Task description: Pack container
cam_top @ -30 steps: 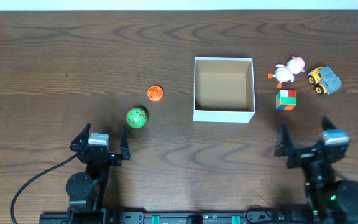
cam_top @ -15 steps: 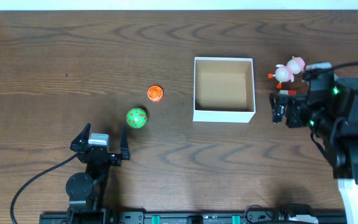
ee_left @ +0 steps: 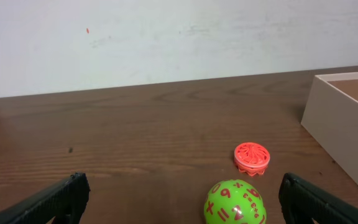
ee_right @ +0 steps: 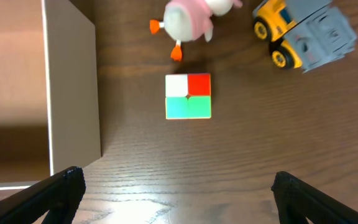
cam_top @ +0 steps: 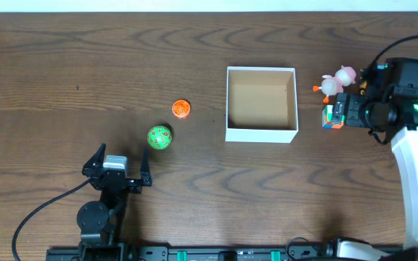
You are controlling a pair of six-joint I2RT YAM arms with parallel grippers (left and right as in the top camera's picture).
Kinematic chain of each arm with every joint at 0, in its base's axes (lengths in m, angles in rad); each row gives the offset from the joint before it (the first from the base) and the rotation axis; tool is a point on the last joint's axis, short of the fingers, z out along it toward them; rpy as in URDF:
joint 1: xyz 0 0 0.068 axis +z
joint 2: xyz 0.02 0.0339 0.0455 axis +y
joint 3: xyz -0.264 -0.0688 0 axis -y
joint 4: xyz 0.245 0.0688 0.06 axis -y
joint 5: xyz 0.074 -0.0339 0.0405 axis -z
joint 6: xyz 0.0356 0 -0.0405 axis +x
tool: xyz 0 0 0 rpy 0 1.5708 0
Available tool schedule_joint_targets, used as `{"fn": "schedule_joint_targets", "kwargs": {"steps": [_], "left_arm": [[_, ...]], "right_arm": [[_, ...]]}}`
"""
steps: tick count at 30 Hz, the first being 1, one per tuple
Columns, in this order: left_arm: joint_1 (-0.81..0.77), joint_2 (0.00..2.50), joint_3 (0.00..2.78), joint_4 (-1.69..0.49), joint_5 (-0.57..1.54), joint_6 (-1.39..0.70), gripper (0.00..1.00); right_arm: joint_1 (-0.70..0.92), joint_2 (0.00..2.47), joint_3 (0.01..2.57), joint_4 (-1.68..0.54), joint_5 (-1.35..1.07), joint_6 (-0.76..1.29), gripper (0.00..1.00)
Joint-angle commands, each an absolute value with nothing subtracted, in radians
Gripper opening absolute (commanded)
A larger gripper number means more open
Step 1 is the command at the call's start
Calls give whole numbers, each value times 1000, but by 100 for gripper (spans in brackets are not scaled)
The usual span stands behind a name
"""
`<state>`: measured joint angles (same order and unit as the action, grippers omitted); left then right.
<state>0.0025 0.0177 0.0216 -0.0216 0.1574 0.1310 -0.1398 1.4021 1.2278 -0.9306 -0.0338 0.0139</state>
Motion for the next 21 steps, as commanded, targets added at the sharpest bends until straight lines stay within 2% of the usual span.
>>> {"fn": "schedule_joint_targets", "kwargs": {"steps": [1,7,12,21], "left_arm": [[-1,19,4,-56,173,126,98],[-1,19,4,-56,173,126,98],[-1,19,4,-56,173,126,98],[-1,19,4,-56,173,126,98]], "right_arm": [[-145,1417,1256,-931,-38,6,99],[-145,1456,1254,-918,-20,8,99],[-145,1459,1254,-909,-153,44,99],[-146,1566,1253,-802,-39,48,99]]}}
